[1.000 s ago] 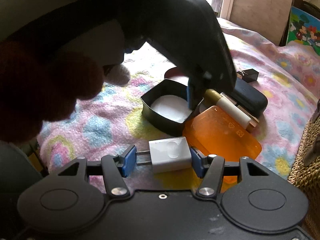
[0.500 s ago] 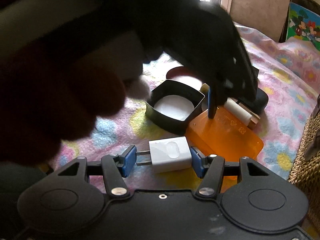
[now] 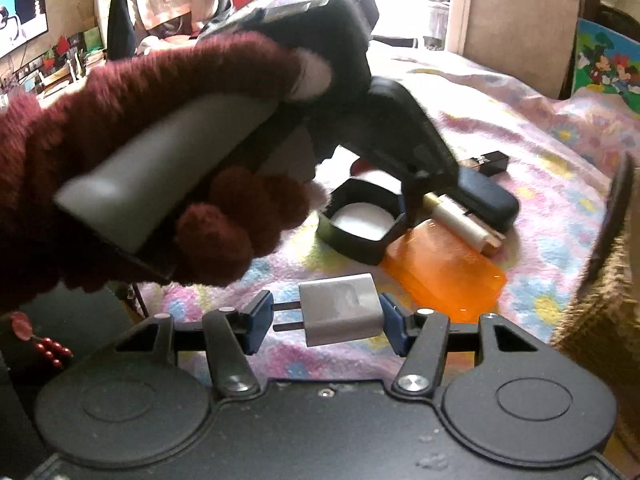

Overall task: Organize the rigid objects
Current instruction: 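Lift the white adapter with the right tool while the left tool grasps the black square compact, then carry both items over the basket and open the right tool to drop the adapter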

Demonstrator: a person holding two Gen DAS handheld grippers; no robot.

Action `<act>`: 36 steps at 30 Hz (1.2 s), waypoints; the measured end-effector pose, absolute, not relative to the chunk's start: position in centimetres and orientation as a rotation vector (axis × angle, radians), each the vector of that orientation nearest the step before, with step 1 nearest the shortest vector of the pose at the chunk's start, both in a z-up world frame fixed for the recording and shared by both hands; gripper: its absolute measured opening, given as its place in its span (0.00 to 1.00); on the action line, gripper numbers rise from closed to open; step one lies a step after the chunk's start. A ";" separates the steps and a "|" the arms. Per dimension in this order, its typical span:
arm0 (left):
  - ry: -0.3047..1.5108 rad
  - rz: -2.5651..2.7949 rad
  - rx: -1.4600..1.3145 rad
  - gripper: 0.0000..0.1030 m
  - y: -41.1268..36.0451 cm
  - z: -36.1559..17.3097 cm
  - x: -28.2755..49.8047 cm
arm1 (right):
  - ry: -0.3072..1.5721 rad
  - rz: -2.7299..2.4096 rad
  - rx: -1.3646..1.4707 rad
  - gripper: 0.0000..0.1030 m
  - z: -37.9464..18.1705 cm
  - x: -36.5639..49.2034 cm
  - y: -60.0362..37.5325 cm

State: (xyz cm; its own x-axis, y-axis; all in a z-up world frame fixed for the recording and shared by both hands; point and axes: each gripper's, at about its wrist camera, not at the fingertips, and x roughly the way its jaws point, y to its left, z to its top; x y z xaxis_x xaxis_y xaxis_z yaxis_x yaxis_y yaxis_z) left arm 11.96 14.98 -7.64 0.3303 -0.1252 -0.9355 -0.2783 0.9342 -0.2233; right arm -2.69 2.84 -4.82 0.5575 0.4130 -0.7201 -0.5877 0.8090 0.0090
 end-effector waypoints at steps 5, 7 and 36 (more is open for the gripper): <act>1.186 0.115 -0.327 0.62 14.0 -6.5 11.2 | 0.742 0.562 -0.207 0.55 -2.5 -3.3 0.5; 1.145 0.121 -0.349 0.62 14.2 -5.3 10.4 | 0.712 0.542 -0.190 0.55 -1.2 -3.7 -0.6; 0.901 -0.134 -0.200 0.62 -0.5 5.4 5.0 | 0.610 -0.130 0.084 0.56 5.6 0.5 -18.5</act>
